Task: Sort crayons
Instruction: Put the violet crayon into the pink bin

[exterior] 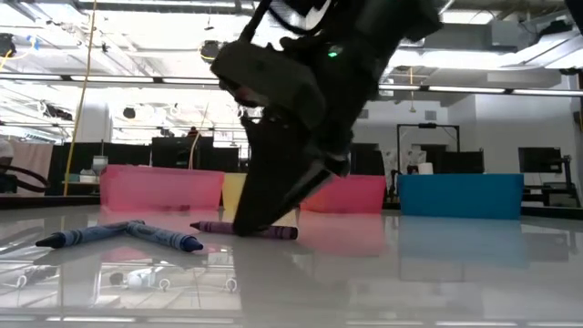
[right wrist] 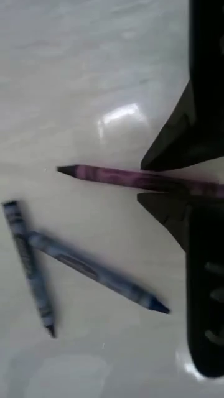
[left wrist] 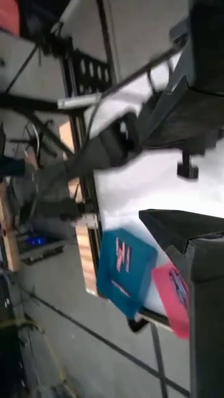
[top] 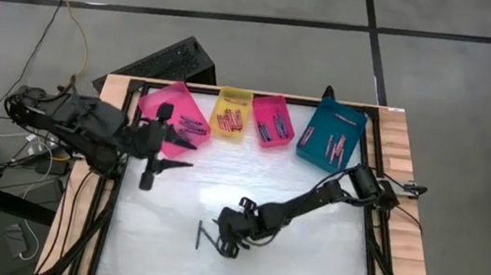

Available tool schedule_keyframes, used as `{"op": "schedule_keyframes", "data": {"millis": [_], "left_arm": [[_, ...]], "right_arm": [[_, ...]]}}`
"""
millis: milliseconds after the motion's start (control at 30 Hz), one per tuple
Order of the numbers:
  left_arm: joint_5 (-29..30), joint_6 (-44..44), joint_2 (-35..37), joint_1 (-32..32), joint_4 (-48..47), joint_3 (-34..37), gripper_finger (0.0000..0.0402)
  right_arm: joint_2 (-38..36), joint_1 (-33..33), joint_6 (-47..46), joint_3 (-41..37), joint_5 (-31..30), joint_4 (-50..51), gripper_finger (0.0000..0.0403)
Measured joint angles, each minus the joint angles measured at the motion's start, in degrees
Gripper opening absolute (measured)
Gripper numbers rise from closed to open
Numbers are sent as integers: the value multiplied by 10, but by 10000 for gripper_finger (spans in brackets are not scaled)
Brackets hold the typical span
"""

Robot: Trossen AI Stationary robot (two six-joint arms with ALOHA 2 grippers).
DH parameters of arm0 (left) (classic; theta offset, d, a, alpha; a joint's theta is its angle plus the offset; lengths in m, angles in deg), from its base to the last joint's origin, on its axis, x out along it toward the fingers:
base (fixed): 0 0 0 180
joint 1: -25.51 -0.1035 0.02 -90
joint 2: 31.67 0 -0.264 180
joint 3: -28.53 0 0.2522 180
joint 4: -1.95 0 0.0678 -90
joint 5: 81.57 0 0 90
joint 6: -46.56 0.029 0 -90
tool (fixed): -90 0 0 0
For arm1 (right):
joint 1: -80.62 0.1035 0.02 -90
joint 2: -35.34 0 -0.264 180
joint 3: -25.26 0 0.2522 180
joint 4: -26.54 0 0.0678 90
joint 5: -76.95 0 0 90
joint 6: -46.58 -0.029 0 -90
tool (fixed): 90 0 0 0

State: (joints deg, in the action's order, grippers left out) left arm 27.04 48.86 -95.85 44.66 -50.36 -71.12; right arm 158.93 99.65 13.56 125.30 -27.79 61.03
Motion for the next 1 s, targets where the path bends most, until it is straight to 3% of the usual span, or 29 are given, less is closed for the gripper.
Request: {"op": "schedule_keyframes", "data": {"millis": [267, 367, 667, 800, 1000], "left_arm": [[84, 27, -1, 81, 33, 20, 165], [88, 49, 3, 93, 58, 21, 165], [125, 45, 75, 94, 48, 28, 165], [131, 31, 121, 94, 48, 78, 165], [196, -43, 191, 92, 49, 174, 165]], "right_arm": [[2, -30, 3, 0, 30, 17, 32], [2, -37, -14, 0, 46, 19, 8], [3, -57, -11, 36, 44, 31, 3], [6, -81, 43, 68, 22, 34, 3], [5, -128, 119, 136, -14, 29, 2]]}}
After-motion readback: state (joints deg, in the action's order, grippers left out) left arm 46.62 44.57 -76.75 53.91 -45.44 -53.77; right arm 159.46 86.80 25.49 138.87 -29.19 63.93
